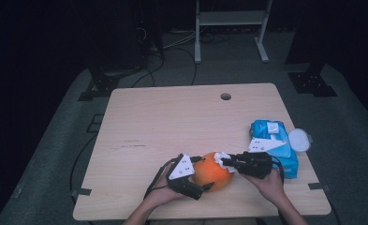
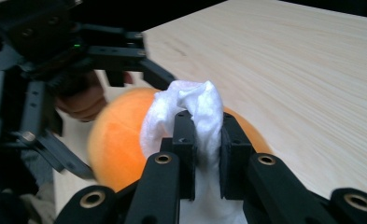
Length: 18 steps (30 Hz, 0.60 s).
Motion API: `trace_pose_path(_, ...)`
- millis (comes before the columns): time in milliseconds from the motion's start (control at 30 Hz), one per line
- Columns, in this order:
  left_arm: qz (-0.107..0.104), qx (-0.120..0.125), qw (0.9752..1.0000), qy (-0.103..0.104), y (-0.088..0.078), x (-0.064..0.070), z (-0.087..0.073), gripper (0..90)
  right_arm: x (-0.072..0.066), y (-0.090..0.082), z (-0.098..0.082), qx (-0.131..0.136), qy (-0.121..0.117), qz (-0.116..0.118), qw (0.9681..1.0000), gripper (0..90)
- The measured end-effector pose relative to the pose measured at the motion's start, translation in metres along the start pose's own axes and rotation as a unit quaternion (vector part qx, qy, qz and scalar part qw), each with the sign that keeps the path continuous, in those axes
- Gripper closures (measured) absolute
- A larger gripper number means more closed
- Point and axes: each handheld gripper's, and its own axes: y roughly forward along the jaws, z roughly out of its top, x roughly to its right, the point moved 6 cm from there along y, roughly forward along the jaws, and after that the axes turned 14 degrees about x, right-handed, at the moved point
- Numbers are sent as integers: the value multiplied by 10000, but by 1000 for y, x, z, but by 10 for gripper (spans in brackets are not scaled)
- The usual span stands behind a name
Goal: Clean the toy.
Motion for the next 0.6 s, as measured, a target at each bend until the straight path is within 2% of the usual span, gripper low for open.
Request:
trace_pose_path(67,3,-94,9999,86,1,1,-1,152,1,-2,0,41,87,-16,10000,788)
trace_pose_path(133,18,-151,9998,113,2,2,-2,183,-8,1,1,62,32,59,10000,788)
trace_pose_path(200,12,-184,9997,132,1,2,-2,197,-20,4,4,110,4,252,9996,787)
trace_pose_path(267,25,-216,9997,95,-1,1,-2,202,-27,7,6,94,-138,343,9993,787)
trace_pose_path(300,19,-214,9997,89,-2,0,-3,207,-29,8,7,46,-252,307,9992,787)
trace_pose_path(400,27,-160,9999,-31,-4,-4,-4,210,-21,5,6,31,-243,211,9995,788)
trace_pose_path(533,42,-114,9996,-273,-9,-12,-8,210,12,-7,-4,-106,-97,-300,9994,788)
trace_pose_path(600,55,-83,9991,-401,-11,-15,-9,209,22,-13,-8,-148,63,-362,9992,788)
